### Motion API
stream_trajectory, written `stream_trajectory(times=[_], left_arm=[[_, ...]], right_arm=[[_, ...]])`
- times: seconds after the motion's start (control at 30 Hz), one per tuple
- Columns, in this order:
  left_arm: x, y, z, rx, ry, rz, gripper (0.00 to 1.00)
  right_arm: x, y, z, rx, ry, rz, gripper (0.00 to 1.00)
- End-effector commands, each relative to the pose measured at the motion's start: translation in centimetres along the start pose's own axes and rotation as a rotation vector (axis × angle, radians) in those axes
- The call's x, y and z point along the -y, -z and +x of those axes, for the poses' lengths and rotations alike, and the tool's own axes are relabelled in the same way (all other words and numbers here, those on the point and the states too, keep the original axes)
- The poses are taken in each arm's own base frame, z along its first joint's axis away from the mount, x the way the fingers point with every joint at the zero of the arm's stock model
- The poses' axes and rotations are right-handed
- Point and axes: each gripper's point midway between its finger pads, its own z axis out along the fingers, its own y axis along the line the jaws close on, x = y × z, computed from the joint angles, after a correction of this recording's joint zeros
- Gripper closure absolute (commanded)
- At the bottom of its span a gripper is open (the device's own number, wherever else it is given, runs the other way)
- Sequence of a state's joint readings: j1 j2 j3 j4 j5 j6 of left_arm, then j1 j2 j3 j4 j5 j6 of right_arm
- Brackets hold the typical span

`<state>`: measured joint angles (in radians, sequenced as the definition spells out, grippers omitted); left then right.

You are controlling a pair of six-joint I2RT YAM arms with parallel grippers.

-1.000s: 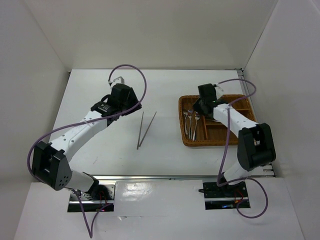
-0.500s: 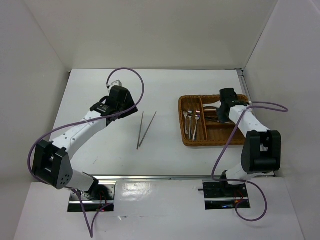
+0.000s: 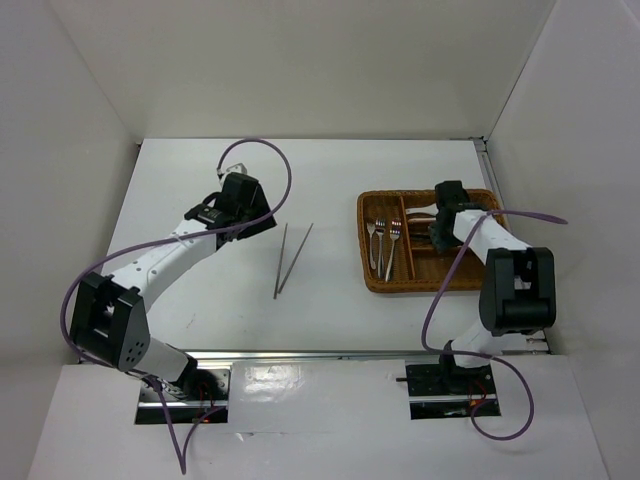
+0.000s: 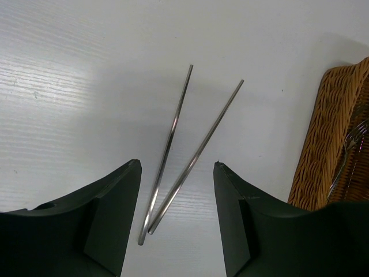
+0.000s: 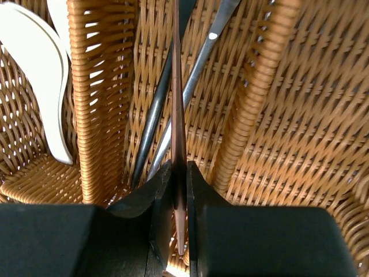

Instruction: Sort the eating utensils into containers

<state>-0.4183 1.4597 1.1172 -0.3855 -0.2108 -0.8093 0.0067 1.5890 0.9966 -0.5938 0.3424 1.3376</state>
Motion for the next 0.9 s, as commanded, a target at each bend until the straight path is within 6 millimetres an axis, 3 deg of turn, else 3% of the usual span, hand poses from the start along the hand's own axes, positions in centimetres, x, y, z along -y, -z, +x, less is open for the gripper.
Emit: stream_trajectory(times=[0.0,0.1,0.37,0.53,0.67,0.87], left_arm=[[-0.4,-0.6,-0.1,0.002,-0.02,0.001,0.33],[-0.4,-0.6,-0.1,0.002,-0.02,0.001,0.33],[-0.2,-2.6,1.2,-0.053,-0.169,0.044,0.33],[-0.4,-4.8,2.4,-0.077,-0.301,0.028,0.35],[-0.6,-6.4,3.6,-0.101,-0.353,-0.02,0.38],[-0.2,-7.3,5.9,-0.148,-0.402,-0.043,0.39]], right_arm=[[-2.5,0.6,-0.4,0.003,-0.007,-0.063,0.89],[-3.6,1.3,-0.4,-0.007,0.025,-0.122,0.73],[-5.2,4.0,-0.4,-0.05,0.13,-0.234,0.44],[-6.5,6.1,-0.4,-0.072,0.227,-0.312,0.44],[-8.2,8.1,1.7,-0.064,0.373,-0.488,0.44],[-8.2,8.9,3.4,-0.077,0.449,-0.547,0.44]])
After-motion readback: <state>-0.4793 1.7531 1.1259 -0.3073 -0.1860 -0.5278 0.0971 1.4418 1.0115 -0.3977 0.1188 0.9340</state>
